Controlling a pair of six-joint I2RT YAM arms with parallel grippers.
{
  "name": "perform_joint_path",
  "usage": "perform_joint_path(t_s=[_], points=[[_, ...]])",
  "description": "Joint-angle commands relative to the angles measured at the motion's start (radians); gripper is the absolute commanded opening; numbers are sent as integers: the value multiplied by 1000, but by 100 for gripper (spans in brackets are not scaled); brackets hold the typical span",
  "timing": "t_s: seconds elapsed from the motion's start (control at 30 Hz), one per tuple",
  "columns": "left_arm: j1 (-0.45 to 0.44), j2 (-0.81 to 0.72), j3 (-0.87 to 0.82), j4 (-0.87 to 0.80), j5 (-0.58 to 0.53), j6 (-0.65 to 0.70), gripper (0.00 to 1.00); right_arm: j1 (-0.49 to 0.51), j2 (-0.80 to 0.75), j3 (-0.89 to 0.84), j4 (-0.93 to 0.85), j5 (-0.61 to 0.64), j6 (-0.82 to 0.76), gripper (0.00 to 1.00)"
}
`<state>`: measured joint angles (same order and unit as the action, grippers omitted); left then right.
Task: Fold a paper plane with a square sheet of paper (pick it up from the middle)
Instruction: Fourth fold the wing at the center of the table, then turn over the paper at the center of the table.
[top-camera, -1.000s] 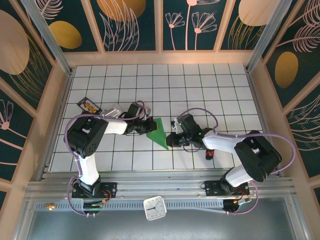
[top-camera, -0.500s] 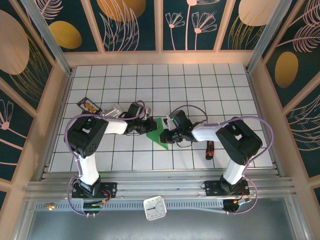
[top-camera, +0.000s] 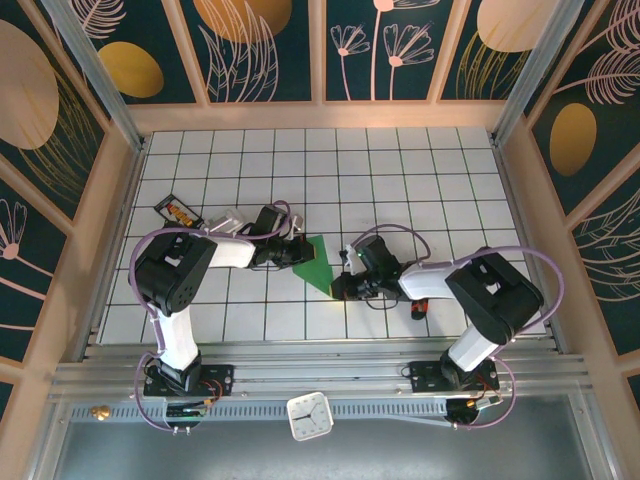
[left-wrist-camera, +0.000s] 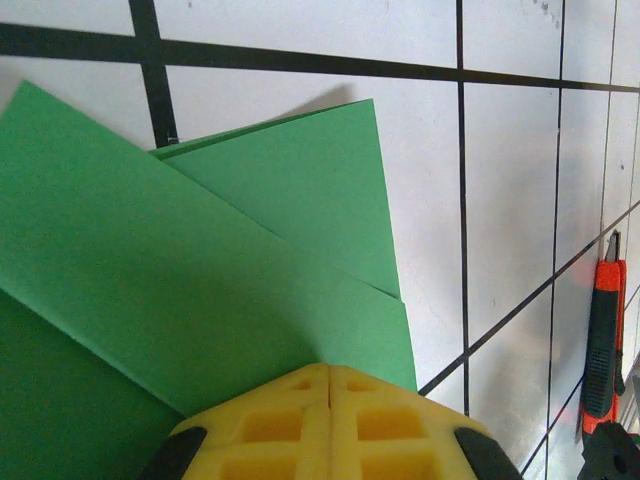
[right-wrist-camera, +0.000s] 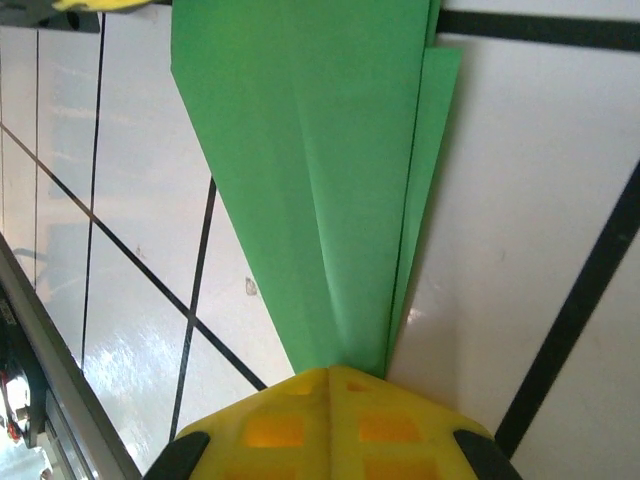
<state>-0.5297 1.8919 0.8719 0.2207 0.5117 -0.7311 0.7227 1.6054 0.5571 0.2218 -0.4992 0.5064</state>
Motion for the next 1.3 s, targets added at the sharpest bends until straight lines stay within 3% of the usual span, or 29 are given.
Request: perform_joint_path(t_s=[0.0,0.2,0.37,0.47,0.63,0.8,1.27], points=[[9,55,-8,-98,-105,39,0,40,-17,-38,-171,27,-4,0],[9,49,-4,-103,-106,40,0,48,-106,-75,-246,72,-5,0],[9,25,0,-68,-79,14,0,12,-188,-9,-232,62,-17,0],[9,-8,23,-26,-37,-13,9,-26,-193,18,-114,57,25,1],[10,-90,86,-22,-11,-23,33,-77,-108,48,52,92,97,13],[35,-155,92,-67,-43,-8,44,-88,-27,108,97,119,88,20],[109,-229,-42,-34,-59,-40,45,-51,134,209,94,105,54,23]])
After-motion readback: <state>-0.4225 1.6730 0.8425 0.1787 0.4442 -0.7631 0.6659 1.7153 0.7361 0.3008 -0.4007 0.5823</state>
